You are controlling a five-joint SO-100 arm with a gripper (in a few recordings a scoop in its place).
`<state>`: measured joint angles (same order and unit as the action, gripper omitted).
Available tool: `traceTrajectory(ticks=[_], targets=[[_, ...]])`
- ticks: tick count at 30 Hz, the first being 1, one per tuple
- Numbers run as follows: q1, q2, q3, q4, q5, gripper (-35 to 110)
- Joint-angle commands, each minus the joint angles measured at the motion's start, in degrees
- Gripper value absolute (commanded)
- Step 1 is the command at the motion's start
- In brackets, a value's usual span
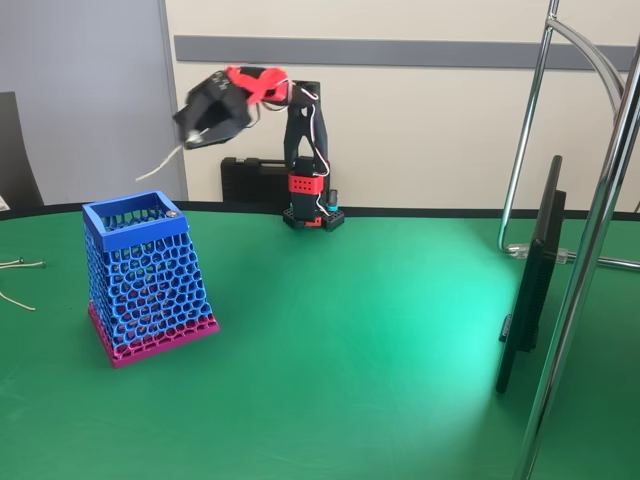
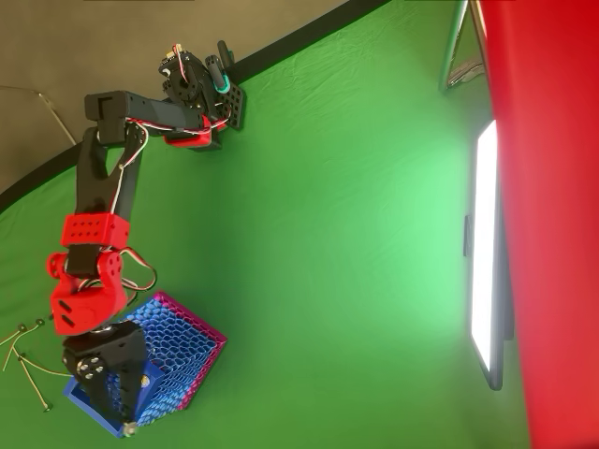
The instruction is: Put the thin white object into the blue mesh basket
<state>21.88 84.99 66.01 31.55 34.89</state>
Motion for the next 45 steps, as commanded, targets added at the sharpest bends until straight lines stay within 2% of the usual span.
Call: traceTrajectory(ticks=[1, 8, 13, 19, 28, 36, 45], targets=[[2.55, 2.72, 3.43, -2.81, 7.29, 0], [5.63, 5.19, 11.78, -5.19, 15.91, 0], [8.35, 11.69, 19.95, -9.14, 15.73, 16], [12.30, 21.45, 27.51, -11.51, 12.83, 19], [12.04, 34.89, 40.69, -17.05, 3.78, 19], [2.20, 50.01, 54.23, -15.73, -10.28, 16], [-10.20, 68.03, 69.35, -9.58, -25.14, 16]])
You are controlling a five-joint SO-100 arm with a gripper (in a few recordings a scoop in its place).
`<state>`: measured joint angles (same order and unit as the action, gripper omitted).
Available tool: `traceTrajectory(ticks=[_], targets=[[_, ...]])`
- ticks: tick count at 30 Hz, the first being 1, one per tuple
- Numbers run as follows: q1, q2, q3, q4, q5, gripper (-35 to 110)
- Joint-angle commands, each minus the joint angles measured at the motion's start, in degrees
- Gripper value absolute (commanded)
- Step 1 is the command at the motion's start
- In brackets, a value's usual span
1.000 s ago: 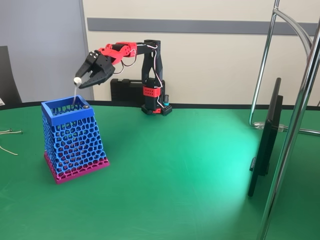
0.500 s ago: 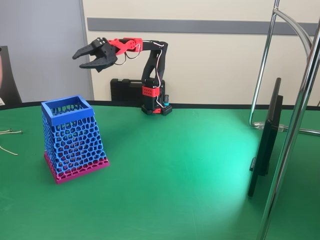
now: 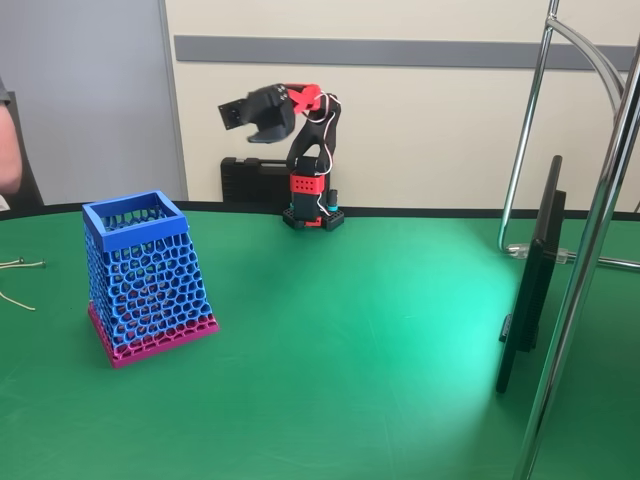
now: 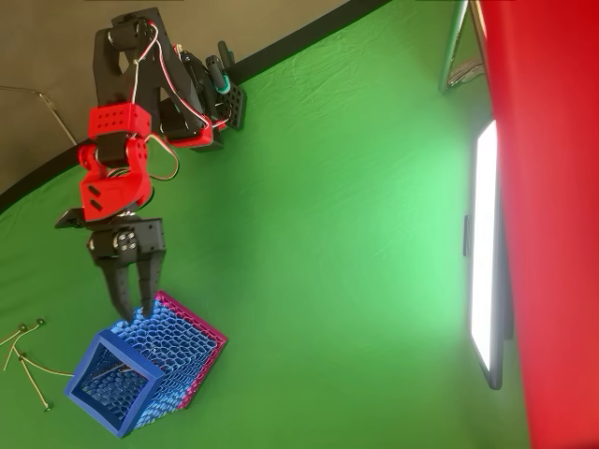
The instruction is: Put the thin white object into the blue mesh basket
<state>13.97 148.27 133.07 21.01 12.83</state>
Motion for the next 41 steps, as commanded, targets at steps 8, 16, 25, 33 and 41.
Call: traceTrajectory(ticks=[8, 16, 25, 33, 41], targets=[[-9.84, 25.66, 20.74, 7.65, -11.78, 15], [-12.66, 40.43, 37.71, 10.28, -16.35, 16], [-13.54, 42.19, 43.59, 11.07, -14.77, 16], [-14.68, 42.19, 43.59, 15.91, -11.34, 16], [-15.38, 42.19, 43.59, 18.72, -10.72, 14]])
